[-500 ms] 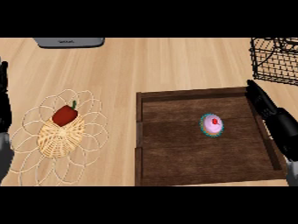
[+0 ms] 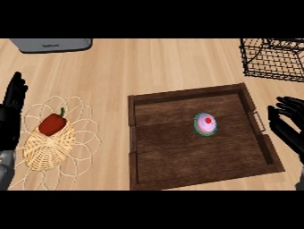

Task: Pick the cupcake from the tray and place it in the tiered basket

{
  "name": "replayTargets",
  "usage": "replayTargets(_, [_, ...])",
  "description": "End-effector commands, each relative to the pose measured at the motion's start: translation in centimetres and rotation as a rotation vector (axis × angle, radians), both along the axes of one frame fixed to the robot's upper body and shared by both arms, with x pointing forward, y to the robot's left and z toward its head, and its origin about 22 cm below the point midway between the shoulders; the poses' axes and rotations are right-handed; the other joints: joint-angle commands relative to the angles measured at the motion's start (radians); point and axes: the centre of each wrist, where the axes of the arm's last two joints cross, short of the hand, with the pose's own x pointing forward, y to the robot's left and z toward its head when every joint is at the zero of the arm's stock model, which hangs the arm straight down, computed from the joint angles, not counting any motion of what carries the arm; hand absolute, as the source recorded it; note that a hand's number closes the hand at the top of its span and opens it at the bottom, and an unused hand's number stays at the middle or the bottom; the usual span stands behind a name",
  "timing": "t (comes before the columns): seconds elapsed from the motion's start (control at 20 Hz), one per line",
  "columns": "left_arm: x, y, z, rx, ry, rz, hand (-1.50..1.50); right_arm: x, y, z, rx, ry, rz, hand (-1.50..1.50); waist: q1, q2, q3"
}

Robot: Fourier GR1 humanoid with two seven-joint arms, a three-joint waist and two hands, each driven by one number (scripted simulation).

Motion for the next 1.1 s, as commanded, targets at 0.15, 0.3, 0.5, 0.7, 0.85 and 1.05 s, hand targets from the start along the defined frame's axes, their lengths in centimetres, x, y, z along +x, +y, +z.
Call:
replayTargets(0.15, [-0.4, -1.7, -0.8, 0.028, 0.130, -0.077, 0.00, -4.8, 2.6, -0.3, -0.012, 0.074, -0.440, -1.50, 0.031, -0.008, -0.006])
replayTargets(0.3, [-0.4, -1.0, -1.1, 0.027, 0.136, -0.086, 0.00, -6.8, 4.3, 2.8, -0.076, 0.144, -0.365, -1.50, 0.053, -0.003, -0.007])
replayTargets(0.5, [-0.5, -1.4, -0.9, 0.031, 0.134, -0.112, 0.00, -7.7, 3.4, 4.6, -0.259, 0.406, -0.145, -1.50, 0.067, -0.002, -0.010])
replayTargets(0.7, [0.4, -3.2, -0.3, 0.038, 0.117, -0.118, 0.00, -6.6, 3.8, 8.6, -0.344, 0.567, -0.053, -1.50, 0.084, 0.005, -0.008])
replayTargets(0.85, [1.0, -2.0, 0.1, 0.037, 0.123, -0.118, 0.00, -5.1, 4.5, 11.7, -0.369, 0.644, -0.021, -1.50, 0.098, 0.007, -0.006])
replayTargets(1.05, [0.5, -2.8, -1.2, 0.036, 0.113, -0.128, 0.00, -2.6, 5.6, 14.4, -0.336, 0.688, -0.057, -1.50, 0.103, 0.006, -0.006])
